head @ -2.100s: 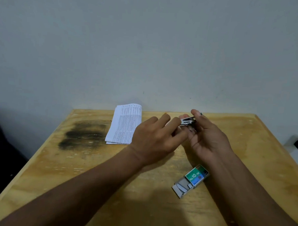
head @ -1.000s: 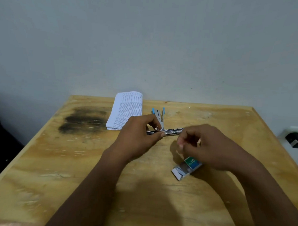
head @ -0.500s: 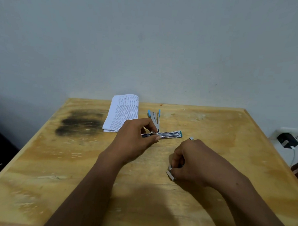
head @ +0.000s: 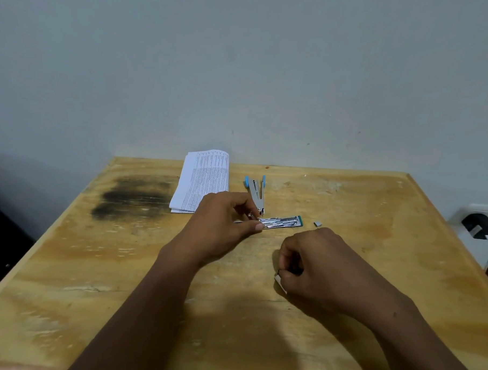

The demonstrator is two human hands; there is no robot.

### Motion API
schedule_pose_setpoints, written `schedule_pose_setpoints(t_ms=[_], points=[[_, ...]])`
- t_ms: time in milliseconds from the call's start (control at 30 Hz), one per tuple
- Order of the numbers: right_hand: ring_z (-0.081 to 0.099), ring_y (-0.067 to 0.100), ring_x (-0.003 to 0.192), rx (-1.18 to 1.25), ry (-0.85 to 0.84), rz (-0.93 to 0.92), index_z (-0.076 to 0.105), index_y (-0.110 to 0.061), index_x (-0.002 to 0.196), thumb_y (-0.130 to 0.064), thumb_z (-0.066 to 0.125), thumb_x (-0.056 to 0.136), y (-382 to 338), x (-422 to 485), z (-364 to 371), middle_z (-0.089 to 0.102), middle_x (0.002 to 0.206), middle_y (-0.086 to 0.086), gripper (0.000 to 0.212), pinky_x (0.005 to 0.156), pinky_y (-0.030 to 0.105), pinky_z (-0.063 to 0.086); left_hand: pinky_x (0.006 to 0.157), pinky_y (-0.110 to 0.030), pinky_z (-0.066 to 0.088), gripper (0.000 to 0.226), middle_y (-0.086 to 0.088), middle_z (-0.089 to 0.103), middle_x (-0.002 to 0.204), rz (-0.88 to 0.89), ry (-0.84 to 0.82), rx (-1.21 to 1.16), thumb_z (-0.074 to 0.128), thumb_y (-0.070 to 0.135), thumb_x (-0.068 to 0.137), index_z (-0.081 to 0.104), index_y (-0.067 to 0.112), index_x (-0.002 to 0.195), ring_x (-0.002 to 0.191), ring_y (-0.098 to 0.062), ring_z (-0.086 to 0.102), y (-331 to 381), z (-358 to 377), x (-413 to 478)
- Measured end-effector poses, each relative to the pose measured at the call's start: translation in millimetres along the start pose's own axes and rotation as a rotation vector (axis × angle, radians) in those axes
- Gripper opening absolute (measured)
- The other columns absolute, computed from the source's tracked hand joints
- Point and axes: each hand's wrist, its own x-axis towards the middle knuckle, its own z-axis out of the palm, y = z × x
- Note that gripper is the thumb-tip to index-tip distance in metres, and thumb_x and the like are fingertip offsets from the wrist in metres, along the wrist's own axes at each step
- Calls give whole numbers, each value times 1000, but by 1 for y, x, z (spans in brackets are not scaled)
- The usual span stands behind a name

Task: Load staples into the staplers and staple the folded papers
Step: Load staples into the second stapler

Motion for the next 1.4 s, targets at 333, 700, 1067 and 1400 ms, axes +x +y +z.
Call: schedule_pose_setpoints(t_ms=[333, 700, 1067, 1400], points=[[65, 2, 69, 259, 219, -54, 71, -31, 77, -17, 81, 76, 30, 50, -26, 71, 73, -11, 18, 61, 14, 50, 76, -16, 44, 15, 13, 75, 89, -16, -55, -59, 88, 30, 76, 77, 28, 86, 90, 1, 65, -1, -4, 0], [62, 5, 72, 165, 220, -191, 79, -27, 80, -25, 85, 71, 36, 69, -1, 71, 79, -12, 11, 62, 20, 48, 70, 0, 41, 16, 12, 77, 88, 0, -63, -76, 89, 29, 76, 77, 25, 86, 89, 3, 67, -6, -6, 4], [66, 10, 84, 52, 212, -168, 80, -29, 92, -32, 79, 79, 36, 67, 1, 77, 92, -7, 13, 74, 33, 56, 75, -13, 46, 17, 12, 77, 88, -20, -59, -87, 90, 29, 74, 77, 26, 85, 88, 2, 68, -4, -5, 4], [60, 11, 88, 151, 408, -71, 70, -31, 78, -25, 71, 80, 68, 53, -9, 69, 88, -12, 7, 75, 33, 48, 72, -9, 50, 22, 12, 78, 84, 3, 6, -98, 92, 31, 70, 82, 26, 89, 83, 2, 70, -5, 0, 3]])
